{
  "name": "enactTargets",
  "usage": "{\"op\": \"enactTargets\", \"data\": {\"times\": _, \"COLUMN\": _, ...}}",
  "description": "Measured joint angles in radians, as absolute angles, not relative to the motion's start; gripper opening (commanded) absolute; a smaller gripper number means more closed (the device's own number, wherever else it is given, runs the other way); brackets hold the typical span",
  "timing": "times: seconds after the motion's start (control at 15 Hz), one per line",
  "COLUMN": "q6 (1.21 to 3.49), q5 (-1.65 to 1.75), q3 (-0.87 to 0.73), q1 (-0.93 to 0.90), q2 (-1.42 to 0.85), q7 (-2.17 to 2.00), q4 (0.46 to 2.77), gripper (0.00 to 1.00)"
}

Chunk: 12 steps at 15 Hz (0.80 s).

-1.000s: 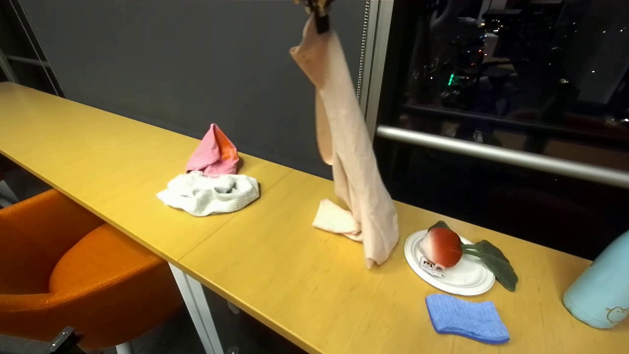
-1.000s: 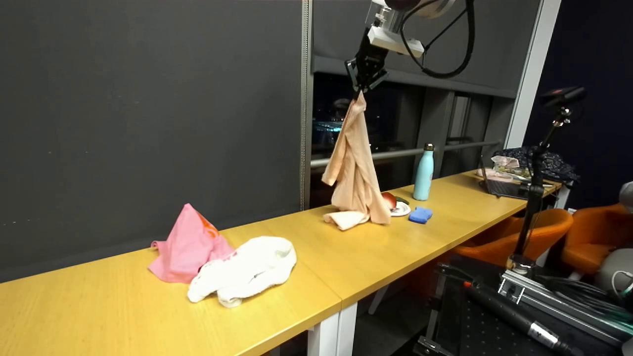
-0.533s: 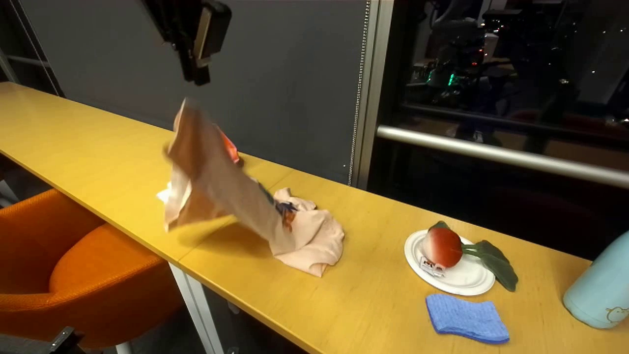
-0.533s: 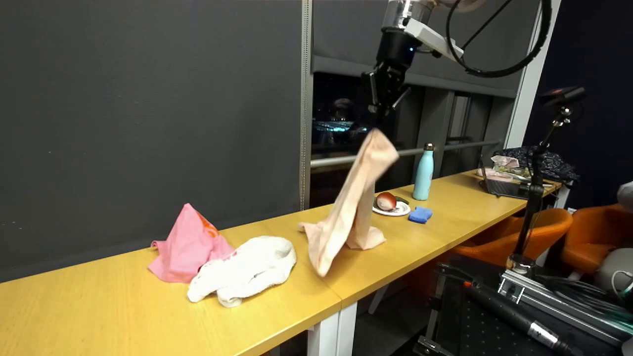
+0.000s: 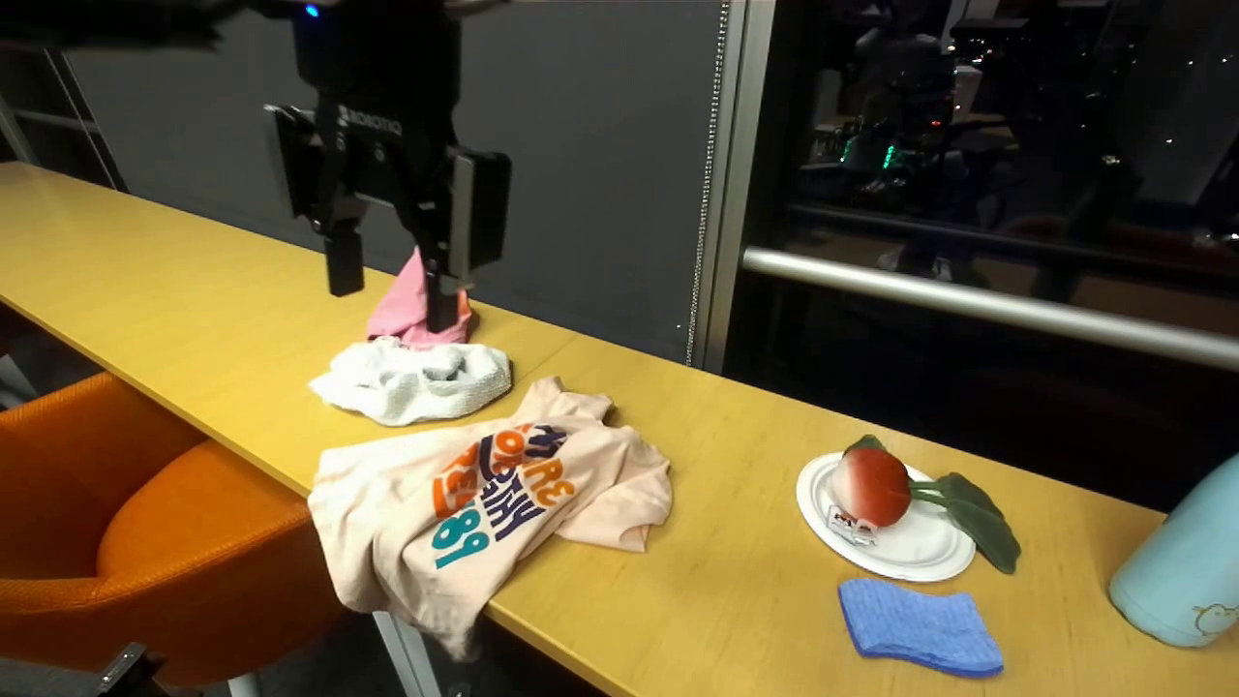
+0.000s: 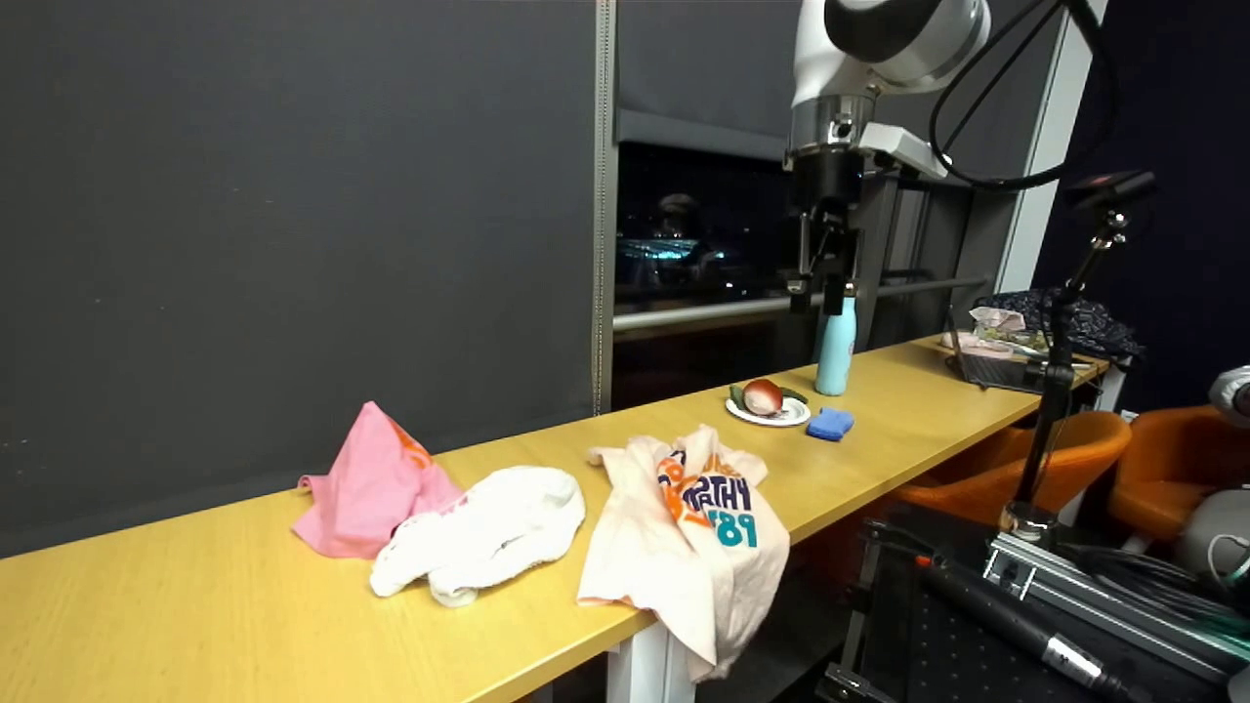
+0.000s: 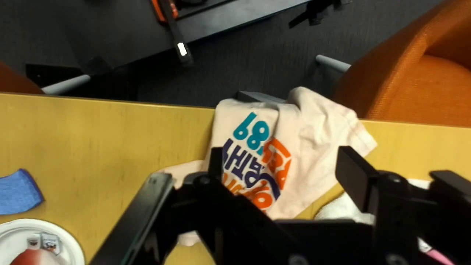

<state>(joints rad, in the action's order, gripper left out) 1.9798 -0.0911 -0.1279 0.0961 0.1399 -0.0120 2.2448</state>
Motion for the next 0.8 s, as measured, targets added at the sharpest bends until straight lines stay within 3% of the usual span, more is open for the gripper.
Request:
{"op": "enactTargets", "data": {"times": 0.4, "q6": 2.22, "q5": 0.001, "q3": -0.182, "q1": 0.179, "q2": -0.104, "q7": -0.013, "q4": 2.16, "gripper": 1.0}}
{"op": "enactTargets", "data": {"times": 0.8, "q6": 2.263, "q5": 0.043, "q3": -0.204, "q1": 0.193, "q2": -0.279, "q7": -0.125, "q4": 2.087, "gripper": 1.0}}
